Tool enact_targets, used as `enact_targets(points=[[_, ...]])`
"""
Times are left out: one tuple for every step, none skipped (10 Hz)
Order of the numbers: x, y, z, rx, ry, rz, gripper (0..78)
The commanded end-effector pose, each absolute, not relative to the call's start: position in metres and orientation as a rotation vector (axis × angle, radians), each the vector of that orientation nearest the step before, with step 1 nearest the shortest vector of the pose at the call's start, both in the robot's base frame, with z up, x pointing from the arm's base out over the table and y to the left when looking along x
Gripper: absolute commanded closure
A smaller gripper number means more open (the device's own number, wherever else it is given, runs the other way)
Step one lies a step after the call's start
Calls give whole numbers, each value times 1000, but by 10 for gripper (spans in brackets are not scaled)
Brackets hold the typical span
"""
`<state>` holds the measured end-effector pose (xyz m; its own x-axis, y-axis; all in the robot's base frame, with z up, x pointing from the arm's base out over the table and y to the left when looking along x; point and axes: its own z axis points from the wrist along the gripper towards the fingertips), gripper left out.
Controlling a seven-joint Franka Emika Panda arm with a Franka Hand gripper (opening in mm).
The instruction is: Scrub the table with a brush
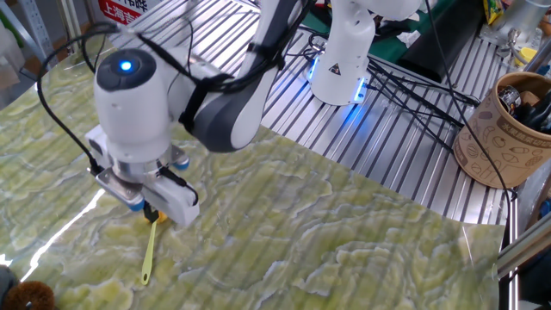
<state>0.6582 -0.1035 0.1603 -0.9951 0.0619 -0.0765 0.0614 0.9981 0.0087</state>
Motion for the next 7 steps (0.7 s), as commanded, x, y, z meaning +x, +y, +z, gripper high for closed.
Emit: enact_targets(points=[[663, -113, 141, 73, 3054, 12, 776], [663, -113, 137, 76, 3052, 14, 776], [663, -113, 135, 77, 3050, 15, 776], [664, -114, 128, 78, 3043, 17, 776], [664, -115, 124, 75, 3042, 19, 776], [664, -115, 123, 75, 3042, 20, 776], [664, -116, 119, 69, 3042, 26, 776]])
